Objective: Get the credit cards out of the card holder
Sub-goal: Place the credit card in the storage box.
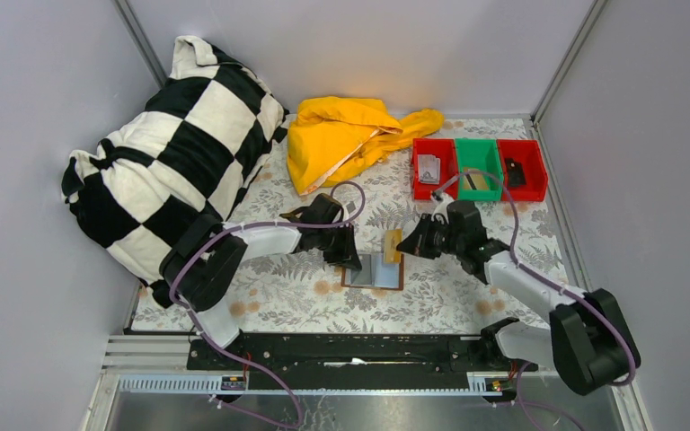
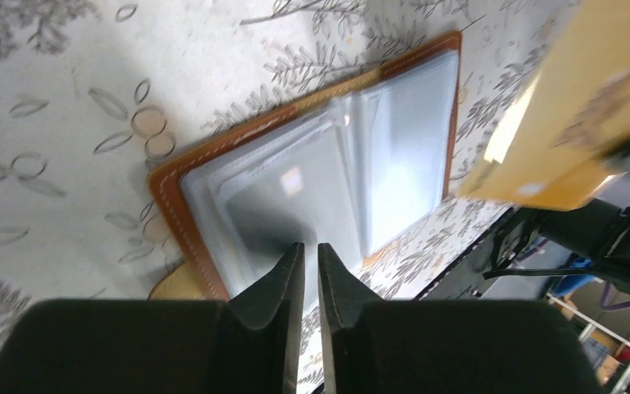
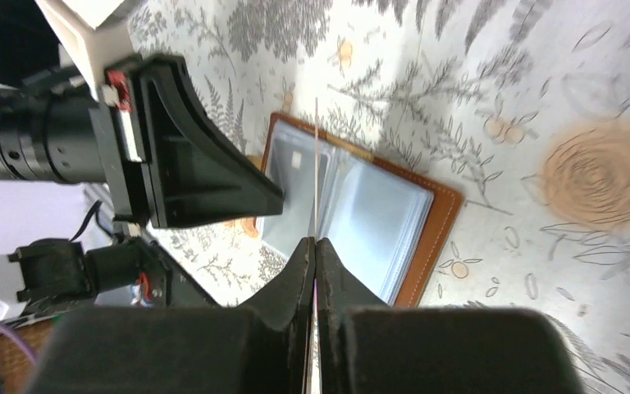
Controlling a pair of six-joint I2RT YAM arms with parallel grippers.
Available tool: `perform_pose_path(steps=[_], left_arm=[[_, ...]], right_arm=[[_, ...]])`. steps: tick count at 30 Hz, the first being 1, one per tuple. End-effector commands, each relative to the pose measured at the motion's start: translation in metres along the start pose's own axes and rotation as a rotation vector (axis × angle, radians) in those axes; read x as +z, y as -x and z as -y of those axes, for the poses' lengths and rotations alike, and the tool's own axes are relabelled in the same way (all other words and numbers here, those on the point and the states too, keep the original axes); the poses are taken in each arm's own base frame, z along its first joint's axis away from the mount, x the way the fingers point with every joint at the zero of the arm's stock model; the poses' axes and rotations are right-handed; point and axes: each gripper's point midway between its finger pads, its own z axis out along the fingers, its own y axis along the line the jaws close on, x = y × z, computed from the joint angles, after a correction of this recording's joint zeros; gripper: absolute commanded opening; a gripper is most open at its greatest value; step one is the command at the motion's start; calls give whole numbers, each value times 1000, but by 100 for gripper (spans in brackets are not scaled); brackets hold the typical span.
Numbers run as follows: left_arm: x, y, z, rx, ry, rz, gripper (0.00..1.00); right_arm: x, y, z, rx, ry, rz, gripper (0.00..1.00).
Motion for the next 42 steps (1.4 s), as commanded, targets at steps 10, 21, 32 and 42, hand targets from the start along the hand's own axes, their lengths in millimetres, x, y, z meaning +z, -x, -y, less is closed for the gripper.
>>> perform_pose_path(steps=[10, 21, 32, 42], left_arm=[[-88, 37, 43, 152, 78, 179, 21], [-136, 28, 70, 196, -16, 288, 24], [-141, 17, 54, 211, -8, 338, 40], [-135, 25, 44, 172, 20, 400, 45]], right_arm=[[-63, 103, -24, -276, -299, 95, 0], [-125, 238, 33, -149, -420, 263, 0], [-123, 304, 112, -97, -622, 274, 0], [-78, 321, 159, -67, -631, 174, 0]])
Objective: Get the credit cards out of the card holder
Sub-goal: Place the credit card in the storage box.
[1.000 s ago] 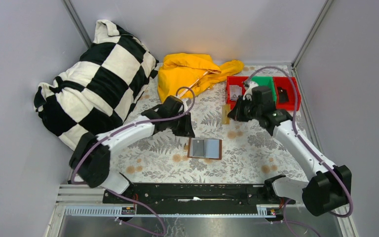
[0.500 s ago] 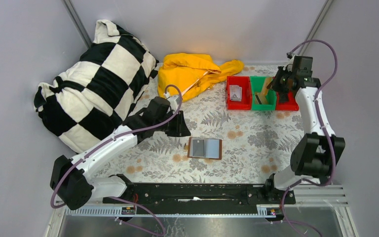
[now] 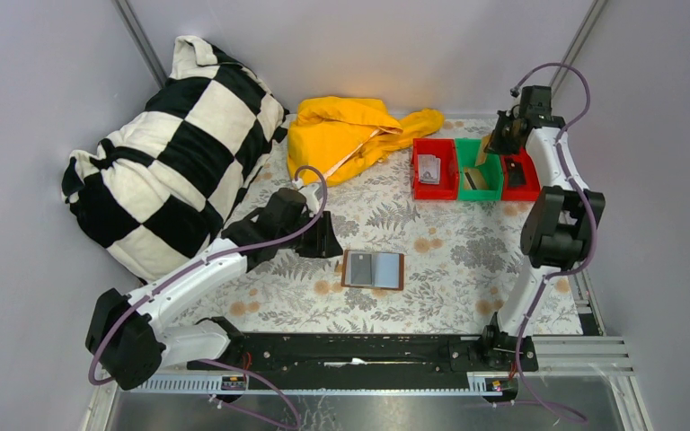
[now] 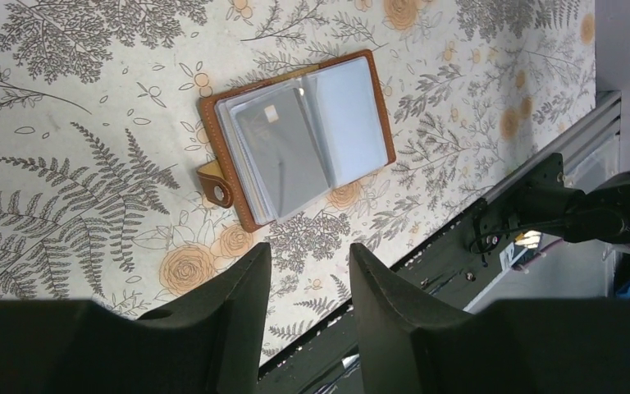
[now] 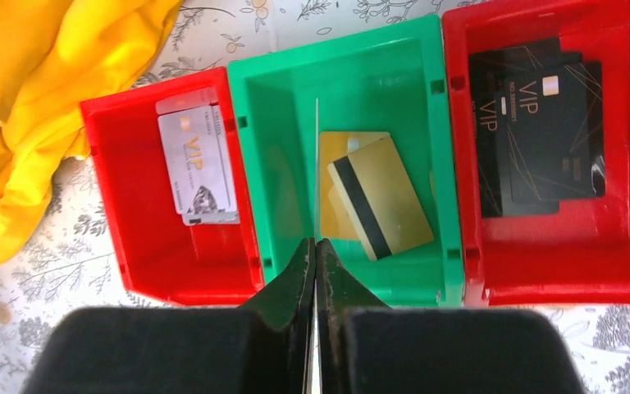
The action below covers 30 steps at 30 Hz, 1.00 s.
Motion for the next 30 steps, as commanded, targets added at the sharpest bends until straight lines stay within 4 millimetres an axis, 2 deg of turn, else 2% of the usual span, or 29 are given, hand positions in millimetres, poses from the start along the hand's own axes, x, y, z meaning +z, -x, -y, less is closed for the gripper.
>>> perform_pose_path(steps=[1, 5, 8, 13, 16, 18, 20, 25, 27, 29, 30], left_arm=[[-1, 23, 4, -14, -8, 118, 45], [-3, 28, 8, 5, -20, 126, 45], [-3, 22, 8, 8, -10, 72, 45], [5, 9, 16, -3, -70, -17, 45], [6, 9, 16, -21, -77, -4, 45], [5, 10, 17, -42, -85, 4, 45], [7, 8, 18, -57, -91, -9, 46], [9, 5, 12, -68, -67, -19, 46], [8, 5, 11, -68, -62, -16, 47], [9, 5, 8, -73, -52, -16, 48], [10, 4, 6, -78, -45, -17, 49]], right_arm=[[18, 1, 3, -30, -6, -37, 0], [39, -8, 3, -34, 26, -84, 0], [52, -14, -9, -12, 107, -131, 0], [61, -19, -10, 5, 118, -154, 0], [65, -24, 0, 1, 70, -171, 12], [63, -24, 4, -3, 44, -168, 31], [54, -16, 4, -5, 28, -141, 42], [13, 17, 0, -22, -15, 5, 56], [-15, 32, -7, -30, -15, 77, 58], [-38, 32, -17, -26, 12, 117, 58], [-50, 31, -28, -29, 45, 140, 59]])
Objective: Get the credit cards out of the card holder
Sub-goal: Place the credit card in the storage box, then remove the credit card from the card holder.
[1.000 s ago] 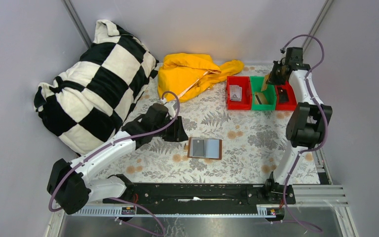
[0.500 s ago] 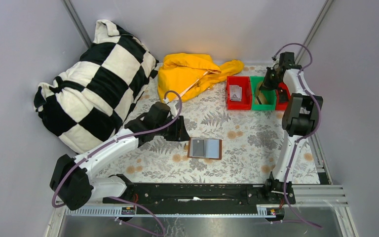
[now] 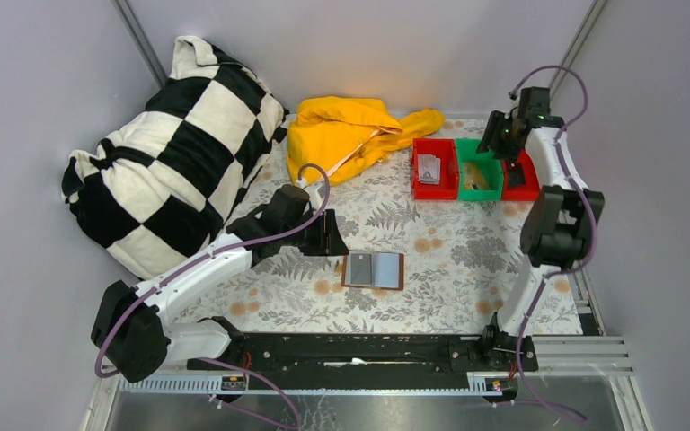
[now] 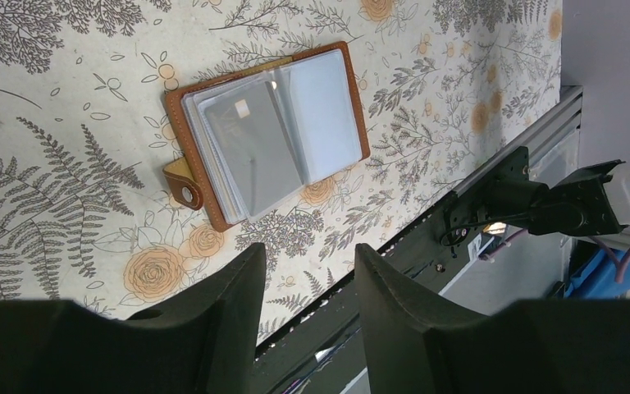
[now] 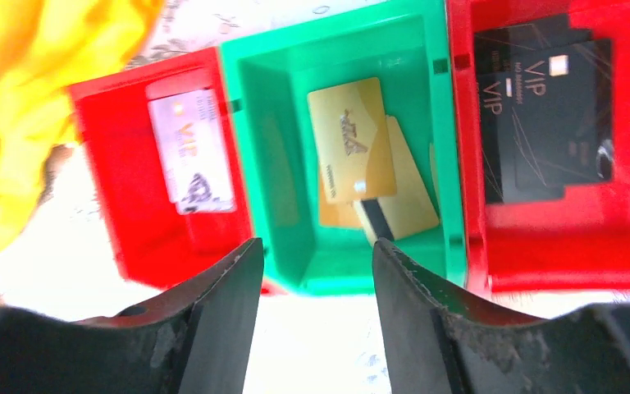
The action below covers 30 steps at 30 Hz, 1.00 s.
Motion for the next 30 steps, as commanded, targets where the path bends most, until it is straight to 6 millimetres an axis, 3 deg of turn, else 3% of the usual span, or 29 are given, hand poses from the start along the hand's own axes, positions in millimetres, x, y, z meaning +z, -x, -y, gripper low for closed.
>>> perform_pose_path(steps=[1, 3, 6, 9, 13, 16, 19, 21, 30], left_arm=[[2, 6, -3, -12, 1, 25, 49], [5, 4, -9, -25, 8, 22, 51], [13, -1, -17, -46, 17, 6, 52], [23, -8, -25, -72, 31, -25, 52], [31, -17, -29, -93, 20, -59, 52], [37, -19, -28, -99, 6, -72, 53], [46, -24, -28, -100, 3, -99, 53], [52, -29, -29, -90, 13, -120, 54], [65, -38, -27, -90, 14, -146, 56]], right_arm=[[-93, 29, -54, -50, 99, 234, 60], [-106, 1, -93, -101, 175, 205, 60], [-112, -69, -155, -178, 282, 127, 59], [-110, -146, -198, -195, 413, 35, 55], [-110, -230, -218, -213, 485, -83, 50], [-109, -274, -213, -186, 503, -143, 46], [-104, -305, -203, -166, 496, -195, 45], [-100, -314, -194, -154, 477, -207, 45], [-79, -330, -174, -149, 395, -230, 48]])
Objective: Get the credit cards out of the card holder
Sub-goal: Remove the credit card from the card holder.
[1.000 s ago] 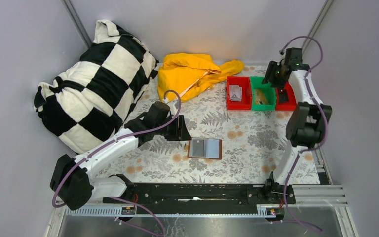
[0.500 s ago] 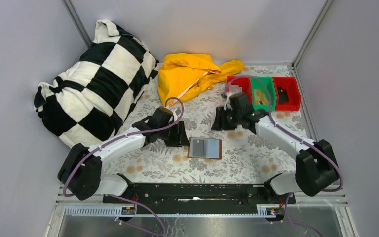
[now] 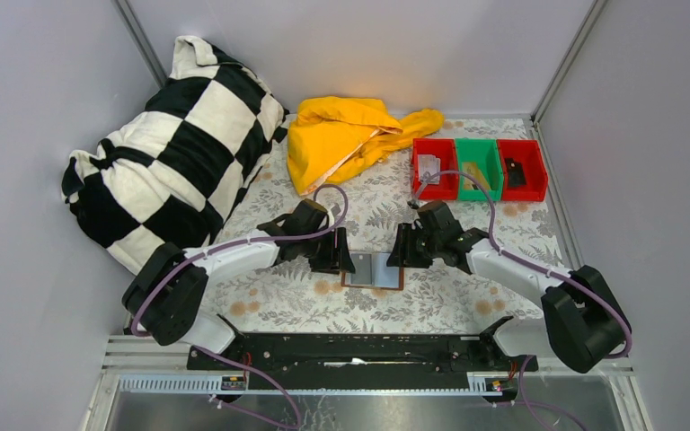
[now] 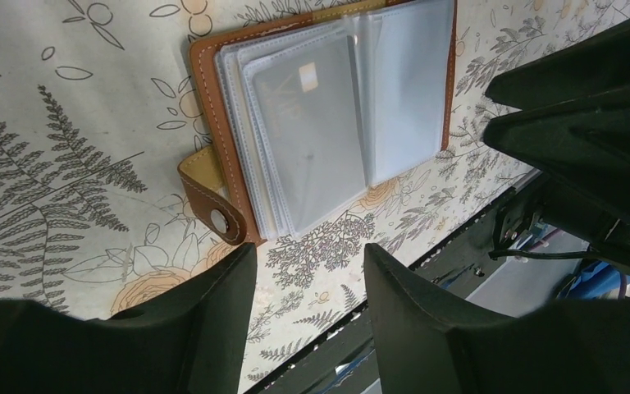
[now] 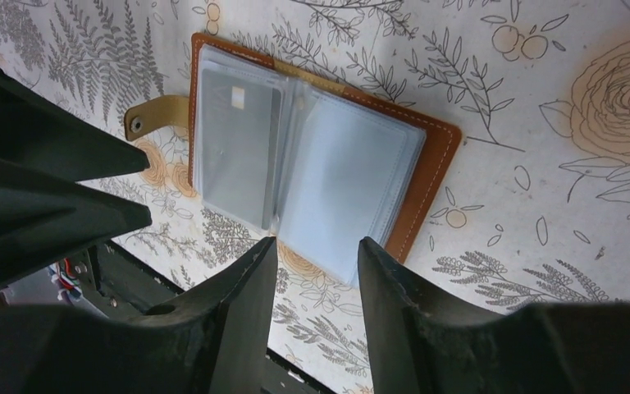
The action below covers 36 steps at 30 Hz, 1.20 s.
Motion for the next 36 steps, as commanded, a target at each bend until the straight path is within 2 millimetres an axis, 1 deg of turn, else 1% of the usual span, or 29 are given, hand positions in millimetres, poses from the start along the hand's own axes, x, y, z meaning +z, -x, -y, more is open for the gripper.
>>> perform_pose_path(steps=[1, 4, 9, 13, 20, 26, 27, 30, 36], left_arm=[[4, 10, 17, 24, -56, 30, 55], [8, 9, 20, 27, -64, 22, 55], [15, 9, 19, 29, -57, 5, 56], [16, 9, 20, 30, -59, 6, 56], [19, 11, 22, 28, -62, 11, 55], [23, 9, 20, 33, -65, 1, 56], [24, 8, 20, 34, -64, 0, 56], [24, 9, 19, 32, -54, 8, 56], [26, 9, 17, 48, -37, 16, 60]], right_arm=[[8, 7, 4, 6, -20, 41, 48], [13, 6, 9, 8, -39, 29, 48], [21, 1, 13, 17, -44, 6, 48], [25, -2, 18, 22, -55, 1, 46], [32, -15, 30, 34, -78, -23, 45], [34, -23, 32, 54, -71, -38, 45], [35, -19, 29, 49, -55, -19, 45], [37, -21, 30, 49, -53, -26, 44], [41, -27, 33, 58, -47, -42, 44]])
